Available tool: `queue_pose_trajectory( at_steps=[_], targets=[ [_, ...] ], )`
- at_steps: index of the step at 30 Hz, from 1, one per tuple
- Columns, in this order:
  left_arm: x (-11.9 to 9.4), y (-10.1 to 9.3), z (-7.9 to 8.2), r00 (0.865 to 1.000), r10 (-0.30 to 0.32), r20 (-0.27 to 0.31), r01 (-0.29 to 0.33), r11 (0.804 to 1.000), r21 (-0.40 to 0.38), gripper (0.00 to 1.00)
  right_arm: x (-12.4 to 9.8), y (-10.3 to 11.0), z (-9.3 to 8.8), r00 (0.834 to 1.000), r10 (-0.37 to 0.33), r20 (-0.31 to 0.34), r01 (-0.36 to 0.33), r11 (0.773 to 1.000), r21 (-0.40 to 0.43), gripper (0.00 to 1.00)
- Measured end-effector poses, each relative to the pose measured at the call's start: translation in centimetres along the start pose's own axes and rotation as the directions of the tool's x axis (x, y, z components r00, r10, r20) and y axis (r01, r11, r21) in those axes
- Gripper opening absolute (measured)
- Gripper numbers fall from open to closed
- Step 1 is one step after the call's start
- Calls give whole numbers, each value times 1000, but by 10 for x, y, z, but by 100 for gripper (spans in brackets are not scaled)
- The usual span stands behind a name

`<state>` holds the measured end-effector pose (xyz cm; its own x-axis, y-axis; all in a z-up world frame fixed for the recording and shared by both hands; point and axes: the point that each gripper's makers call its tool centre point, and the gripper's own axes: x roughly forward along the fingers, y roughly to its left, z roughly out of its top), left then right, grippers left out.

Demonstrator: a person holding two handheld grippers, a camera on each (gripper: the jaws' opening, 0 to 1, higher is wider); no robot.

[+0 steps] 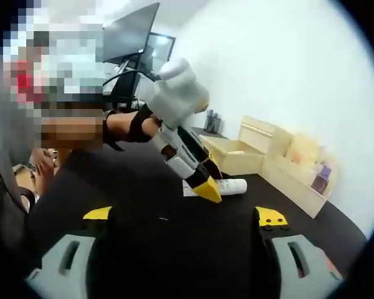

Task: Open the drawer, pick up the cosmetic bottles from the table one by one, place them into the drawer, release the gripper, close the drawer, and move the gripper away

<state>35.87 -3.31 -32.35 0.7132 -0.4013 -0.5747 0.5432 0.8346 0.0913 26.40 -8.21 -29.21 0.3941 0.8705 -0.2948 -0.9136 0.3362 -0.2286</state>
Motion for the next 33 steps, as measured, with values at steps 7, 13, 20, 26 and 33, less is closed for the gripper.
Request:
queue_pose_trajectory(
  at_steps=[7,13,20,26,33],
  targets=[
    [0,1,-1,1000,18,4,-18,1000,7,24,1,-1,-1,1000,-3,-2,3,1000,4,84],
    [0,-1,1,999,46,0,-46,998,46,22,1,0,-2,1000,-3,-5,3,1000,3,84],
    [-1,-6,4,995,99,-2,-98,982,164,21,0,-2,-2,1000,-11,-3,11,1000,6,83],
    [-4,-12,7,995,99,-9,-95,973,210,21,0,-4,-1,1000,-13,-2,13,1000,4,83],
    [-9,-22,14,999,54,4,-54,979,197,21,0,-4,0,1000,-16,0,16,1000,2,83]
  ],
)
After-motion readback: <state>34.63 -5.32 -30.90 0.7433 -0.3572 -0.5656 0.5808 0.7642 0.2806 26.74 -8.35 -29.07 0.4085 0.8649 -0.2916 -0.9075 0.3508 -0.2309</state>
